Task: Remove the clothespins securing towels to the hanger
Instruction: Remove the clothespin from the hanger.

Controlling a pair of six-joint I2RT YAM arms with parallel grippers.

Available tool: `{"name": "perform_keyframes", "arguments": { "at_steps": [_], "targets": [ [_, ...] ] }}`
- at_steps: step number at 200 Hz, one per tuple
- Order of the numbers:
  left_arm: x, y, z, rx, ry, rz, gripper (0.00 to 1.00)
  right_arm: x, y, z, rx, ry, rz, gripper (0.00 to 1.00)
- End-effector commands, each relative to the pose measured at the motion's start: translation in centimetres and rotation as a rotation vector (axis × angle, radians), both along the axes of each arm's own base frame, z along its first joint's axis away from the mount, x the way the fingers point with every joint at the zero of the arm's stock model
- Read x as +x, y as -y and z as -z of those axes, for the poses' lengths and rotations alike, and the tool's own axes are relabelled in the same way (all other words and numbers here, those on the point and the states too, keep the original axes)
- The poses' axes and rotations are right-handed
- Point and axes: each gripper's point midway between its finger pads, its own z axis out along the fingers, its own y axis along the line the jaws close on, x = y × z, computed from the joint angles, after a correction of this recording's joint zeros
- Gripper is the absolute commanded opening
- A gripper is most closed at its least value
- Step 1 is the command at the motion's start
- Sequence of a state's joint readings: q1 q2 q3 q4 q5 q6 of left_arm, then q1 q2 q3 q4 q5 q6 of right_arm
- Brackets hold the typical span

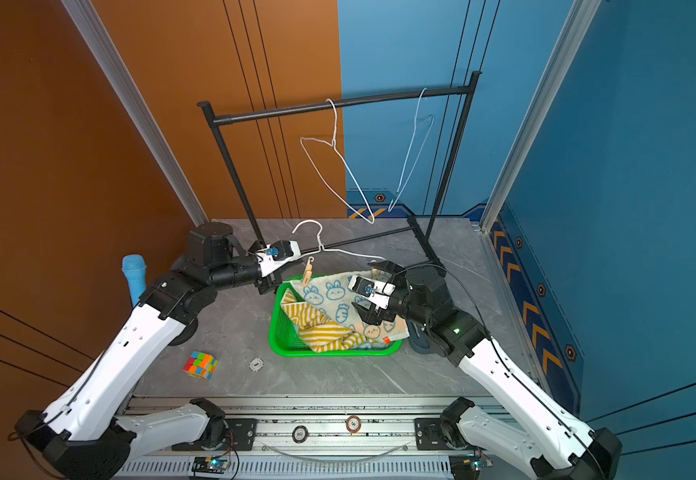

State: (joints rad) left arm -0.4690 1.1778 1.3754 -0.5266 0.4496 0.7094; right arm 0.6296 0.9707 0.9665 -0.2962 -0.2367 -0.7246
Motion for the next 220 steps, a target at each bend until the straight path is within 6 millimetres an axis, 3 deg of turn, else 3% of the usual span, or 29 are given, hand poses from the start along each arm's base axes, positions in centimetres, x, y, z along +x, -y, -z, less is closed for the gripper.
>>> {"name": "perform_keyframes", "arguments": {
  "at_steps": [1, 92, 148, 220],
  "targets": [
    [-0.3, -0.2, -1.2, -0.031, 0.035, 0.012, 0.00, -0.5, 1.0, 1.4, -0.154, 0.007, 0.000, 1.00],
    [0.5, -0.8, -1.5, -0.056, 0.005, -0.022, 0.00, -3.6, 2.1, 3.8, -0.270, -0.016, -0.009, 1.00],
    [-1.7, 0.3, 0.3, -0.038, -0.017, 0.091, 0.00, -4.9, 1.8, 0.2, -0.273, 0.066, -0.046, 1.00],
    [-2.4, 1.2, 0.6, -0.032, -0.022, 0.120, 0.00, -4.1, 3.3, -1.5, -0.424, 0.170, 0.010, 1.00]
  ]
}}
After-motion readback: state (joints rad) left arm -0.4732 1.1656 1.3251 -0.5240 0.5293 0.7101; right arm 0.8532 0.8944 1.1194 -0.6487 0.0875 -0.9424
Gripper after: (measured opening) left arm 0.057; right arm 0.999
